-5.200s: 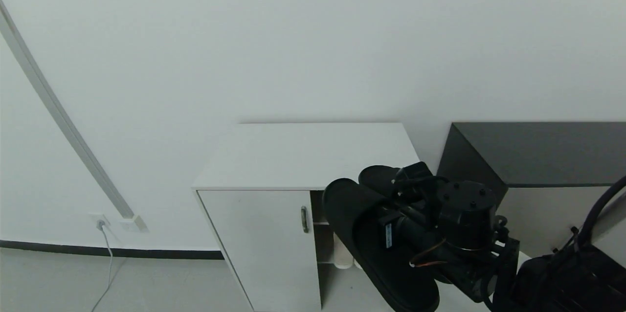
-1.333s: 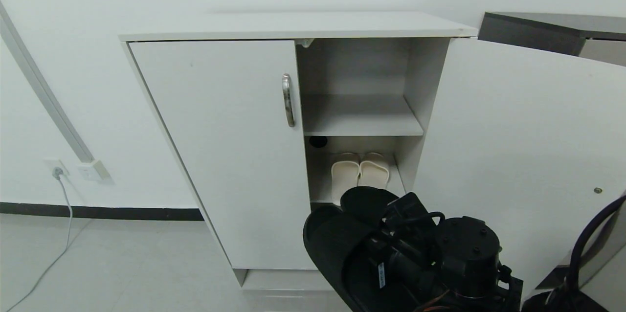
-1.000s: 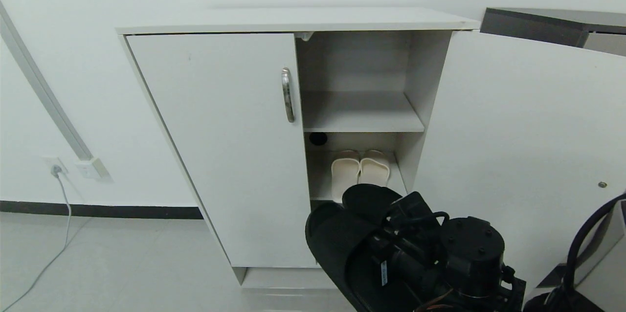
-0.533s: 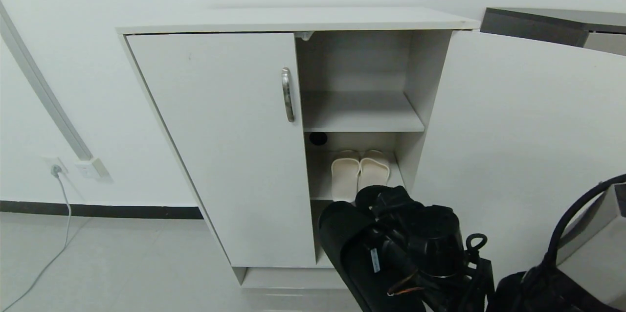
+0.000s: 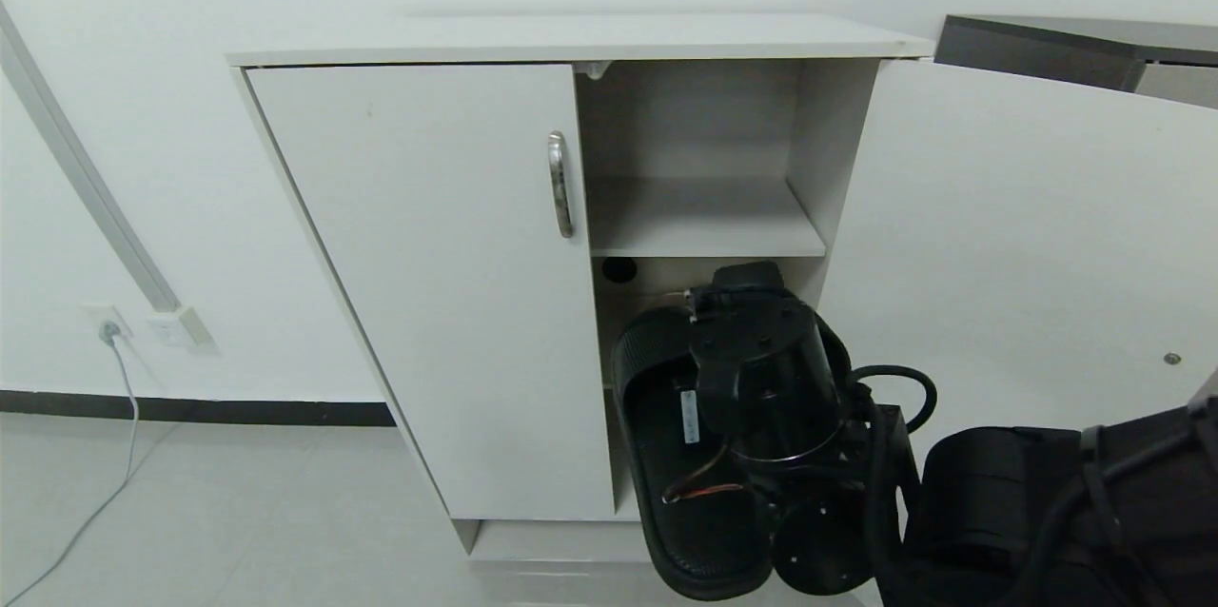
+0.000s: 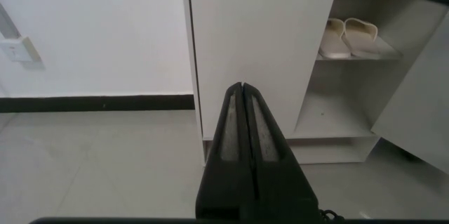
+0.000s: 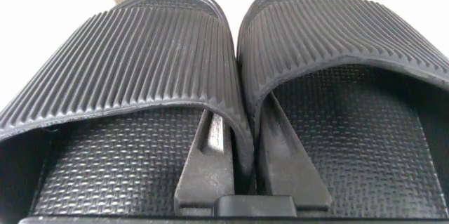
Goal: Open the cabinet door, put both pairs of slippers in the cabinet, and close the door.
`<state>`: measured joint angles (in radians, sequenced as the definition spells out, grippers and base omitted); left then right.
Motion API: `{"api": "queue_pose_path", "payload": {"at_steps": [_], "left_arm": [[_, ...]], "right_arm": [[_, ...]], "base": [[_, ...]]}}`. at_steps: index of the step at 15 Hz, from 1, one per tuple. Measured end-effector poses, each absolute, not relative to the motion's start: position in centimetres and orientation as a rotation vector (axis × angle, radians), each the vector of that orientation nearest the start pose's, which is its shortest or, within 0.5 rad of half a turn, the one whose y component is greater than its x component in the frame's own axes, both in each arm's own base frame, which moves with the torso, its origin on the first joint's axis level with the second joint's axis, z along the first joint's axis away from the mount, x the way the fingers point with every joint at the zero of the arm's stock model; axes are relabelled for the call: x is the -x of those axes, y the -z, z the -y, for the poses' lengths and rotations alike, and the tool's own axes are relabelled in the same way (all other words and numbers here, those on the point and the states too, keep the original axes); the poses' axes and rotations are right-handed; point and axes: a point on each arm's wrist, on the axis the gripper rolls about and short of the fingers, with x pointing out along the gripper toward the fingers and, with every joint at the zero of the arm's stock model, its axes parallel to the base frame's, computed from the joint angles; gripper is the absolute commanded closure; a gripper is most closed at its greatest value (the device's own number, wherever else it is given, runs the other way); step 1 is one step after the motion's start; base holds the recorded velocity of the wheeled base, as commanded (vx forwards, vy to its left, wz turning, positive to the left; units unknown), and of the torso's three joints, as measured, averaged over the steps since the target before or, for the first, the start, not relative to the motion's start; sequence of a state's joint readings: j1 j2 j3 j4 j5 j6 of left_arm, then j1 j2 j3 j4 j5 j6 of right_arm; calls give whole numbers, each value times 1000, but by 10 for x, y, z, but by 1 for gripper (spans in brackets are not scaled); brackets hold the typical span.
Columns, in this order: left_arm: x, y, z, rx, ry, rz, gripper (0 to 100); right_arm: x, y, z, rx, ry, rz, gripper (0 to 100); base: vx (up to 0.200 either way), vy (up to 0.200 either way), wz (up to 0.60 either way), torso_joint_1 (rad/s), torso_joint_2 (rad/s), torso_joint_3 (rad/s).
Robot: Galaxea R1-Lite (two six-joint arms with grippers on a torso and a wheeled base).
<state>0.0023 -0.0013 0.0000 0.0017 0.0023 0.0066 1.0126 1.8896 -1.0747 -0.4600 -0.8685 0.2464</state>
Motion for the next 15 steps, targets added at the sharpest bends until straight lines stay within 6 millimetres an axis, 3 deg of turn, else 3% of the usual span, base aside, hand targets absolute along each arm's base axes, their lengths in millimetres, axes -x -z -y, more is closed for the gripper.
{"api": "queue_pose_path", "payload": {"at_steps": [3, 6, 12, 15], "left_arm": [[23, -75, 0, -6, -5, 0, 100], [23, -75, 0, -6, -6, 0, 100], [23, -75, 0, -7, -5, 0, 100], [23, -75, 0, -8, -4, 0, 100]], "right_arm": [[-205, -201, -296, -3, -83, -181, 100], [-214, -214, -293, -35, -56, -158, 100], [-229, -214, -291, -38, -20, -158, 100], [-231, -213, -291, -36, -17, -159, 100]], "base": [[0, 0, 0, 0, 0, 0], [0, 0, 0, 0, 0, 0], [0, 0, 0, 0, 0, 0], [200, 0, 0, 2, 2, 2]]}}
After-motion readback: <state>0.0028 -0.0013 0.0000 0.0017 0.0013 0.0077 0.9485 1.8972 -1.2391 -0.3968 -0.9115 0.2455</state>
